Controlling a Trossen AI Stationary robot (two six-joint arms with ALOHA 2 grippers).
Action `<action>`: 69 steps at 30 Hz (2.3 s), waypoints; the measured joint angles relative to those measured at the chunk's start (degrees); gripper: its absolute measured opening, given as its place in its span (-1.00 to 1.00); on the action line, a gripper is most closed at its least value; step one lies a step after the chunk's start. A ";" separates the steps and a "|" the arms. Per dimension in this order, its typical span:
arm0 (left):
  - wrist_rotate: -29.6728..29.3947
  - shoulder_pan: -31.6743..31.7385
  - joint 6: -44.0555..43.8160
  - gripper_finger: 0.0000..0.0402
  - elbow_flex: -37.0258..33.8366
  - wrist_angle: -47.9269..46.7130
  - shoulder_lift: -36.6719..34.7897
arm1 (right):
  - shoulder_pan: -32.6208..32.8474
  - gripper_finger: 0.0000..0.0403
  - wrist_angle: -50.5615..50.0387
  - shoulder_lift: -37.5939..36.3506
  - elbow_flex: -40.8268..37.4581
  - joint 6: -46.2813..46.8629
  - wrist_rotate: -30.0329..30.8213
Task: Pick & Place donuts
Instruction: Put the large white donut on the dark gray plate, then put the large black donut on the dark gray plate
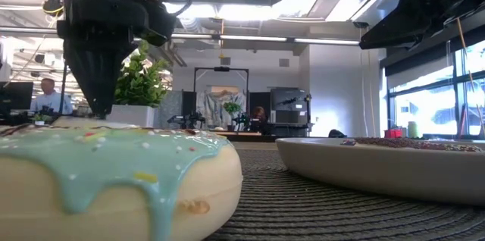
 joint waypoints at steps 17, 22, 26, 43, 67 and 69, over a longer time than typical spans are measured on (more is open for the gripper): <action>2.27 -11.12 -20.59 -0.16 0.06 -12.38 -11.46 | 0.00 -0.42 -0.10 0.00 0.00 0.04 -0.03; -1.75 -20.41 -31.61 -0.14 0.06 -11.99 -11.31 | 0.00 -0.42 -0.11 0.00 0.00 0.07 -0.03; -5.28 -26.27 -36.42 -0.14 0.06 -9.71 -9.81 | 0.02 -0.42 -0.09 0.00 0.00 0.26 -0.03; -1.65 -30.36 -52.23 -0.20 -3.56 -7.61 -1.45 | 0.02 -0.42 0.63 -0.02 0.00 1.67 -0.07; -1.68 -29.24 -58.73 -0.30 -6.28 -4.04 -1.50 | 0.02 -0.42 0.55 -0.02 0.00 1.60 -0.09; -1.68 -29.24 -58.75 -0.32 -6.28 -4.01 -1.50 | 0.02 -0.42 0.55 -0.02 0.00 1.59 -0.09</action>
